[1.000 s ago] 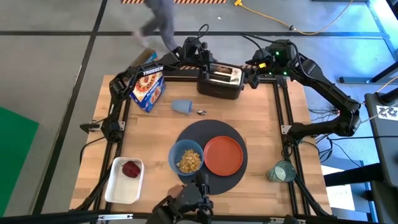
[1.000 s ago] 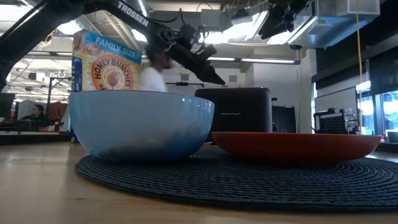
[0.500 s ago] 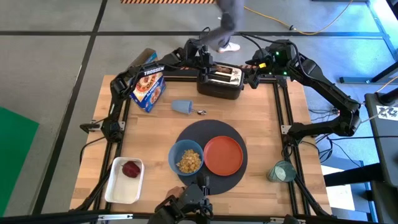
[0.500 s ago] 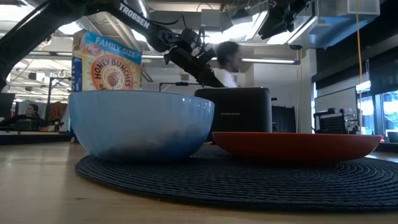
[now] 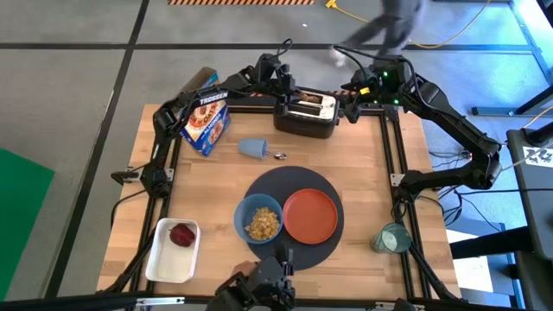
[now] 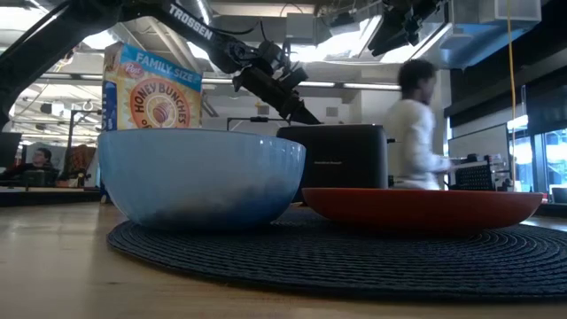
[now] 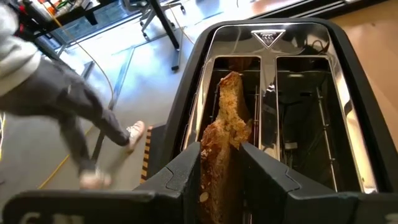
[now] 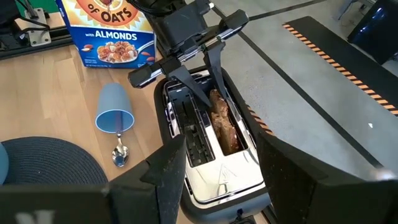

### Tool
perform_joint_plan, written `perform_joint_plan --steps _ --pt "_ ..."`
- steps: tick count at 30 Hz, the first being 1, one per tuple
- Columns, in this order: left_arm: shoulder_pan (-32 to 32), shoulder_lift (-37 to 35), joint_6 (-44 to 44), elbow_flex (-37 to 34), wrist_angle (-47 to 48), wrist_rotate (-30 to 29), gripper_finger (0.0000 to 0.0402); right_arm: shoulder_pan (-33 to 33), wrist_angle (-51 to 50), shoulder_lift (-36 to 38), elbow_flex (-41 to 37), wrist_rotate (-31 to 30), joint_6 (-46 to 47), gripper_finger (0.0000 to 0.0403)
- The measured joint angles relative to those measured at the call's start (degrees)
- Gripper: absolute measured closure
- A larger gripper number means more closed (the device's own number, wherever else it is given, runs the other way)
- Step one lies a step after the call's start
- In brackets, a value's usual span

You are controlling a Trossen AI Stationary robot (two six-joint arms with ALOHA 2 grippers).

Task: Arrange a breakfast setting
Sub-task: Put the toasted bread from the toaster onto the orange plate

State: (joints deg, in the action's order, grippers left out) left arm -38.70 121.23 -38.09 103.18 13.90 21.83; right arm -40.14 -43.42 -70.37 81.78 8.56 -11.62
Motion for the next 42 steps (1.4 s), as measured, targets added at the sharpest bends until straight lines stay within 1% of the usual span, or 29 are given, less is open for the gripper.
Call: perform_joint_plan --steps 8,11,18,22,29,34,42 --pt "0.0 0.0 -0.1 0.0 -0.2 -0.3 0.0302 0.0 0.0 0.0 0.0 0.0 -0.2 0.0217" --pt "0.1 0.0 0.0 0.0 -0.2 -0.3 0.0319 0.0 0.0 0.0 0.0 0.0 -0.4 0.0217" --pt "0.2 0.0 -0.1 -0.1 -0.5 -2.3 0.0377 0.0 0.1 0.0 0.0 0.0 -0.3 0.0217" --pt "0.2 0.1 -0.1 -0.1 -0.9 -3.7 0.0395 0.0 0.1 0.0 0.0 0.0 -0.3 0.0217" --pt "0.2 0.2 0.4 -0.2 -3.0 -6.2 0.039 0.0 0.1 0.0 0.0 0.0 0.9 0.0217" --pt "0.4 0.1 0.5 -0.1 -4.2 -6.3 0.0388 0.0 0.0 0.0 0.0 0.0 0.9 0.0217" --pt "0.9 0.0 0.6 3.0 -3.3 -6.2 0.0387 0.0 0.0 0.0 0.0 0.0 0.9 0.0217"
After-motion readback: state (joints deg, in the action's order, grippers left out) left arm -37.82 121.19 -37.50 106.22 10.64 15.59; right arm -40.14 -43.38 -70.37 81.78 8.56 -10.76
